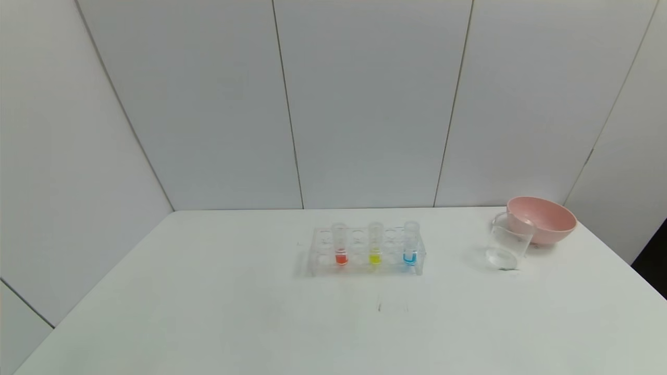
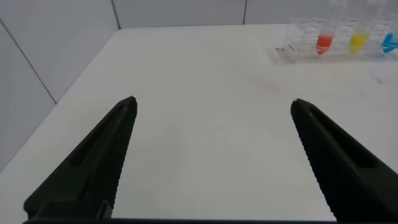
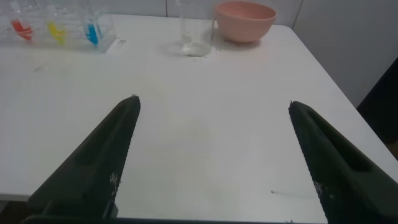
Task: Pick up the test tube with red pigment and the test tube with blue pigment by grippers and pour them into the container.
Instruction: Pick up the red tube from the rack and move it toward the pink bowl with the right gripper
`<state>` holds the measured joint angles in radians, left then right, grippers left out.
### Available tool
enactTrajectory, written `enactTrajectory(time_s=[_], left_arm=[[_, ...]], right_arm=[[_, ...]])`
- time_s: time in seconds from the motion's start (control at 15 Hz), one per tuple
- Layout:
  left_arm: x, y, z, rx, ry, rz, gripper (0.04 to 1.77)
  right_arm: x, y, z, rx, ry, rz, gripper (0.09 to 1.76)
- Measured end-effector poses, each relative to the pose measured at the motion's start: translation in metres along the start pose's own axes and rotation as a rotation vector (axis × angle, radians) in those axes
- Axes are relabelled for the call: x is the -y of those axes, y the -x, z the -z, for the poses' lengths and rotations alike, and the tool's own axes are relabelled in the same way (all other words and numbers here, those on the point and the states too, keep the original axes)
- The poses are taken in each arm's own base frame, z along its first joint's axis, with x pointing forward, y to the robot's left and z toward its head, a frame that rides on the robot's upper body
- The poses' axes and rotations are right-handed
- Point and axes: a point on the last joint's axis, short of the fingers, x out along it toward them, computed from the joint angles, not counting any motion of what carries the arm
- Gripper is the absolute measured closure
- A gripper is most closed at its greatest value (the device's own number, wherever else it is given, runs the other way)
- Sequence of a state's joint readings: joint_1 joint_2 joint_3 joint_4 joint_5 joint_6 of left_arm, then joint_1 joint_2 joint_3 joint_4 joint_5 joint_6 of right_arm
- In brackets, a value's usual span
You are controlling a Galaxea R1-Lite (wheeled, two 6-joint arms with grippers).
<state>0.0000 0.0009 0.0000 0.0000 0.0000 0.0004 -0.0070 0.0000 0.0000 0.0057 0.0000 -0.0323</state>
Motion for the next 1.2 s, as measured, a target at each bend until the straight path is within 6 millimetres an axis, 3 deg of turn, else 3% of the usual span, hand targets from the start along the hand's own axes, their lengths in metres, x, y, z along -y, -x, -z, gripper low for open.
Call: enactTrajectory(time_s=[1.2], left_arm=[[0.0,0.0,0.0,0.0,0.0,0.0,0.05]], right_arm=[[0.0001,0.0,-0.0005,0.005,-0.017,0.002,0.14]])
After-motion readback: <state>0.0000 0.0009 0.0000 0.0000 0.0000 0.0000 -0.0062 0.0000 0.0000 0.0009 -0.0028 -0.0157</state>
